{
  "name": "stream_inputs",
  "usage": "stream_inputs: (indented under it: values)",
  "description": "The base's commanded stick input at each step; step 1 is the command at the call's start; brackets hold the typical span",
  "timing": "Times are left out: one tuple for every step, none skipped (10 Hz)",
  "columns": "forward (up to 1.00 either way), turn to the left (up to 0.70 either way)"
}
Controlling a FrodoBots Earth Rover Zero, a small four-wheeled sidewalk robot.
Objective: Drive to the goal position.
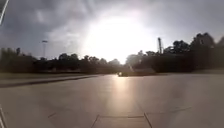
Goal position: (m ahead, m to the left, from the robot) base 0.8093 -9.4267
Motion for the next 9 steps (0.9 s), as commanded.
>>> stream_inputs:
  values:
    - [0.7,0.0]
    - [0.7,0.0]
    - [0.7,0.0]
    - [0.7,0.0]
    - [0.7,-0.05]
    - [0.7,-0.35]
    - [0.7,-0.35]
    - [0.7,-0.35]
    - [0.7,-0.35]
